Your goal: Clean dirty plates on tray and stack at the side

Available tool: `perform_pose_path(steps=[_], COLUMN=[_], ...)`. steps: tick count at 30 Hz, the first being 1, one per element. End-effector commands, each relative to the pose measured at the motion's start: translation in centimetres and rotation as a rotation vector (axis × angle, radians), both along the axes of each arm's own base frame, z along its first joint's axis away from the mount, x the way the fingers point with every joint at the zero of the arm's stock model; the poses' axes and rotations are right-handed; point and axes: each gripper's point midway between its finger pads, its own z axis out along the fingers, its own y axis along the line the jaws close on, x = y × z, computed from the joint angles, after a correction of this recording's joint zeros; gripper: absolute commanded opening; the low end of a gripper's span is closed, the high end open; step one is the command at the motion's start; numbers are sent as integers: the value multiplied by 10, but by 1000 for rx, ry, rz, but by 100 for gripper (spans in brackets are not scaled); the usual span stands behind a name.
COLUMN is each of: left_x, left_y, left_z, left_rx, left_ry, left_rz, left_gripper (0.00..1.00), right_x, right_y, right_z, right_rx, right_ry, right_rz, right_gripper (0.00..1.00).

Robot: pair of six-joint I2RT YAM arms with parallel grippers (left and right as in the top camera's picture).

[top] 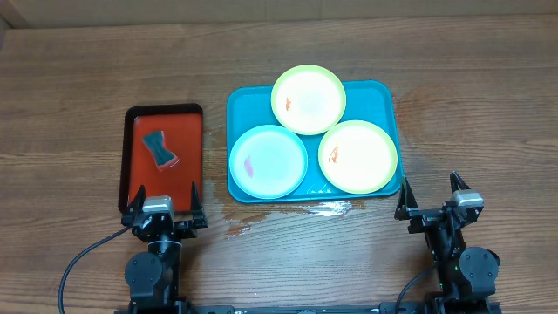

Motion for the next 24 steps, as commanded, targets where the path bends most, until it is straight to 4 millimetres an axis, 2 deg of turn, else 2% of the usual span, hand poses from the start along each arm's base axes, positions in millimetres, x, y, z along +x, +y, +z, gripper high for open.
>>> perform_pose_path(steps=[1,21,24], left_x=[0,0,0], left_y=[-1,0,-25], left_z=[2,2,4], left_rx=[23,21,-155], left_ry=[-9,-11,-19], left_rz=[-1,3,-131], left_gripper=[100,100,100], right_x=[0,0,0], right_y=[-3,-2,-3], right_z=[-2,-2,-2], right_rx=[0,0,0], right_ry=[-4,-4,-4], right_rz=[-13,-13,-13], right_gripper=[100,100,100])
